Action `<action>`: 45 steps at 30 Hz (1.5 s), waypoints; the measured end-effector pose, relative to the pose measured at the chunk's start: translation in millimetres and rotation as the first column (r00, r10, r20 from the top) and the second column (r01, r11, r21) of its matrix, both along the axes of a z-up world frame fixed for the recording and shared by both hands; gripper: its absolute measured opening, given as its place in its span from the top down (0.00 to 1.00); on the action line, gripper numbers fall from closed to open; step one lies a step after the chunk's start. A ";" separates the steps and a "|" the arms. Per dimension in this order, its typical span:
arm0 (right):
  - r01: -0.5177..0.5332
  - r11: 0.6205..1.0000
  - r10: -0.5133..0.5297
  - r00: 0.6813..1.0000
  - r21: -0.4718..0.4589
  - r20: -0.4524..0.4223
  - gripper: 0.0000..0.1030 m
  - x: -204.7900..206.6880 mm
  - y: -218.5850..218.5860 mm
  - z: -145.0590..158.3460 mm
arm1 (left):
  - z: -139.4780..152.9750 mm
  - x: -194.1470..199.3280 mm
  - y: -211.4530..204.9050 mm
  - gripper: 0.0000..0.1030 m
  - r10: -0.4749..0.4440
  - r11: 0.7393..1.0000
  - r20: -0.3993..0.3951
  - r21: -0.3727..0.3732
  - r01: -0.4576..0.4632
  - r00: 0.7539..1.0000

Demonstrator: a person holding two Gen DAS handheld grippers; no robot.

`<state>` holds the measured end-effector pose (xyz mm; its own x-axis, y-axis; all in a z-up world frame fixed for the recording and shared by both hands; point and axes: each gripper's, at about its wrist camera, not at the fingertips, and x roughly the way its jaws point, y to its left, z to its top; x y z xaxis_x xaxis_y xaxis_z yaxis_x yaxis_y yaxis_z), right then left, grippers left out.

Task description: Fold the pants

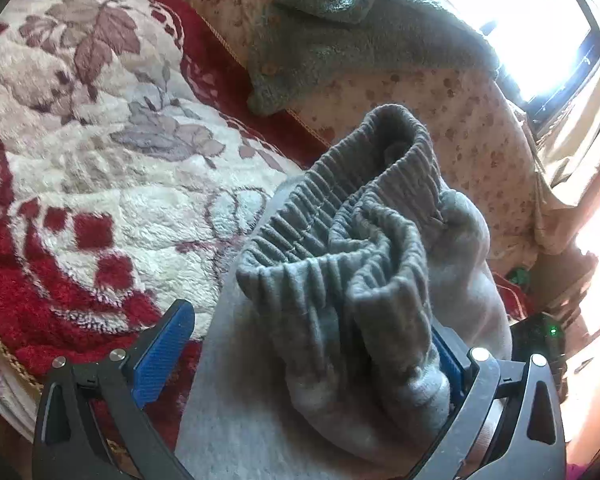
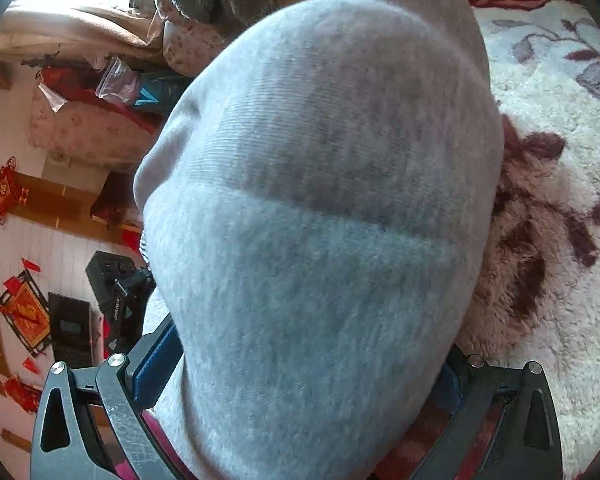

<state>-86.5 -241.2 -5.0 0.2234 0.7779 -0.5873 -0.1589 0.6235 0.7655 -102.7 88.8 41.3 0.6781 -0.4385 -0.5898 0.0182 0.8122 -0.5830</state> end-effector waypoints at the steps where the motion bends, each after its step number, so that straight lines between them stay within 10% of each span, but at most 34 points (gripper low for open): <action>1: -0.002 1.000 0.002 1.000 0.008 0.004 0.00 -0.2 -0.2 -1.3 | -1.1 1.1 0.0 0.00 -0.005 1.000 -0.003 -0.007 0.005 1.000; 11: -0.002 1.000 0.002 0.999 0.010 0.035 0.00 0.6 -6.6 -2.0 | -4.5 5.4 -7.2 0.00 -0.036 0.999 -0.008 -0.020 0.036 0.999; 22: -0.043 0.996 0.058 0.980 -0.079 0.191 0.12 -9.4 1.2 36.1 | 18.7 -14.8 -21.6 0.31 -0.032 0.999 0.052 0.019 0.031 0.998; 45: 0.113 0.987 -0.075 0.951 -0.113 0.300 0.12 -33.3 -129.2 91.1 | 60.4 -1.7 -178.4 0.32 -0.151 0.988 0.124 0.055 0.145 0.981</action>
<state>-119.8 -370.4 86.1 0.4694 0.6682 -0.5772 -0.3010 0.7356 0.6069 -104.4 -89.7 101.7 0.6784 -0.5143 -0.5246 0.2115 0.8206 -0.5309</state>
